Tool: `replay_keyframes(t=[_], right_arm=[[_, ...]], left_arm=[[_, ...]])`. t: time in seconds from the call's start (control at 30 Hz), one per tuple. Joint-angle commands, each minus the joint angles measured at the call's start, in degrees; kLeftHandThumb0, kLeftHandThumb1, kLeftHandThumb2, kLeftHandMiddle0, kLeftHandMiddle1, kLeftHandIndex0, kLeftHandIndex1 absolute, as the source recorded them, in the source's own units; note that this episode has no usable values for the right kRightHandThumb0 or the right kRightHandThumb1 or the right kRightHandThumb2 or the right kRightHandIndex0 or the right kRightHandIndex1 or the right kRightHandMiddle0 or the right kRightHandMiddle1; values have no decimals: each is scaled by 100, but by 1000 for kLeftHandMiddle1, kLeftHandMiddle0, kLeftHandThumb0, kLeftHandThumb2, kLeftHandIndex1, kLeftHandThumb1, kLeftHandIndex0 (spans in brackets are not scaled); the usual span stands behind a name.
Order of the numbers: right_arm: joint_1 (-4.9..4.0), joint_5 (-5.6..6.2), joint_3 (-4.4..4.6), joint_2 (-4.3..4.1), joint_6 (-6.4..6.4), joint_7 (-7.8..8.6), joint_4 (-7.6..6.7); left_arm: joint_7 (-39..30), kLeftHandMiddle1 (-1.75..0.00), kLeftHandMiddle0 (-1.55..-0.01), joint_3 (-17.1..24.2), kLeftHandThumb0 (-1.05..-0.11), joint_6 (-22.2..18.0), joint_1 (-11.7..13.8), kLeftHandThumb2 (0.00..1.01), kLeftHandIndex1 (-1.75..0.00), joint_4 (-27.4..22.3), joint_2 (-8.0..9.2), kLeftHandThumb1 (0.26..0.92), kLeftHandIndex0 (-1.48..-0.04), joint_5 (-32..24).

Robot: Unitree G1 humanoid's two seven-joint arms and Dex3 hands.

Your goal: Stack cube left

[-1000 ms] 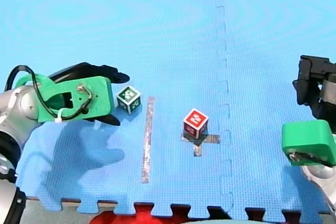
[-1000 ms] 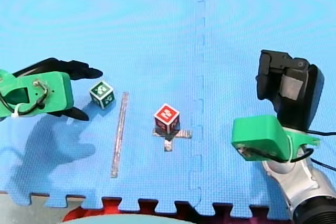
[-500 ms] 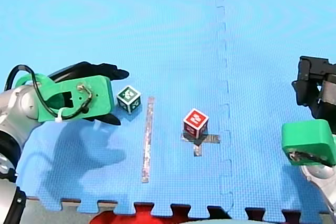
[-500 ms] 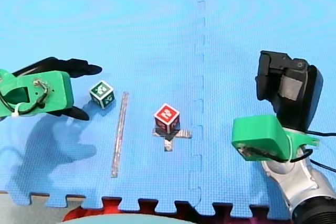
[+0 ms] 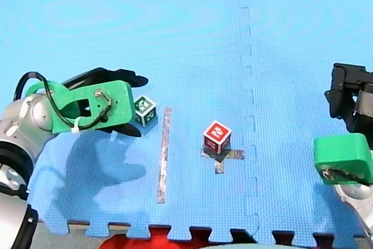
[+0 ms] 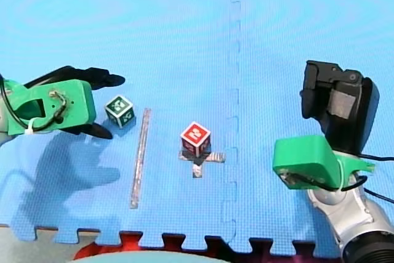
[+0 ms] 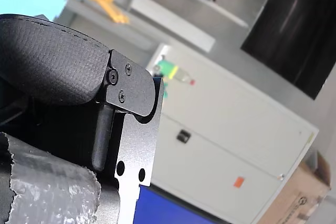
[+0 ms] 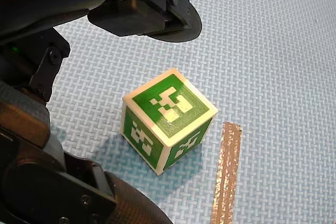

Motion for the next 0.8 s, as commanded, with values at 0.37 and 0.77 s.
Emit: replay_keyframes(t=[0.37, 0.77], right_arm=[[142, 5, -51, -10, 81, 37, -216], [172, -5, -55, -3, 98, 28, -228]], left_arm=[[16, -1746, -891, 164, -955, 98, 48, 7, -4, 57, -140, 747, -378, -118], [-417, -1746, -928, 579, -963, 390, 62, 8, -14, 55, -207, 760, -408, -530]])
